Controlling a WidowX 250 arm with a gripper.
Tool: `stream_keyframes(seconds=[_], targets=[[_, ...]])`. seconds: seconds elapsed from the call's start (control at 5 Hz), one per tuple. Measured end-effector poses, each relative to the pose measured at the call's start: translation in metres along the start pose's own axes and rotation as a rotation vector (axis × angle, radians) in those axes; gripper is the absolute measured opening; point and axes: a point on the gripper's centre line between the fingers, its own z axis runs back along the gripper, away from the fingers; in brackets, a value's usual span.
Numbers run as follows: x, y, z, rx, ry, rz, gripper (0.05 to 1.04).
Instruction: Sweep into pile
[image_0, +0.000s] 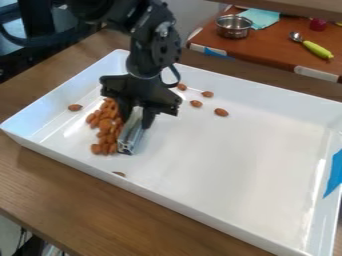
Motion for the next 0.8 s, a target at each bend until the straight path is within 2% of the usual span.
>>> stream_keyframes(seconds=[0.2, 0.4, 0.6, 0.8], targets=[[0.005, 0.027, -0.01, 0.086, -0.04, 0.011, 0.366], [0.002, 0.05, -0.015, 0.17, -0.045, 0.02, 0.366], [-0.023, 0.048, 0.003, 0.071, 0.037, 0.035, 0.366], [-0.022, 0.02, 0.045, -0.129, 0.049, 0.103, 0.366]])
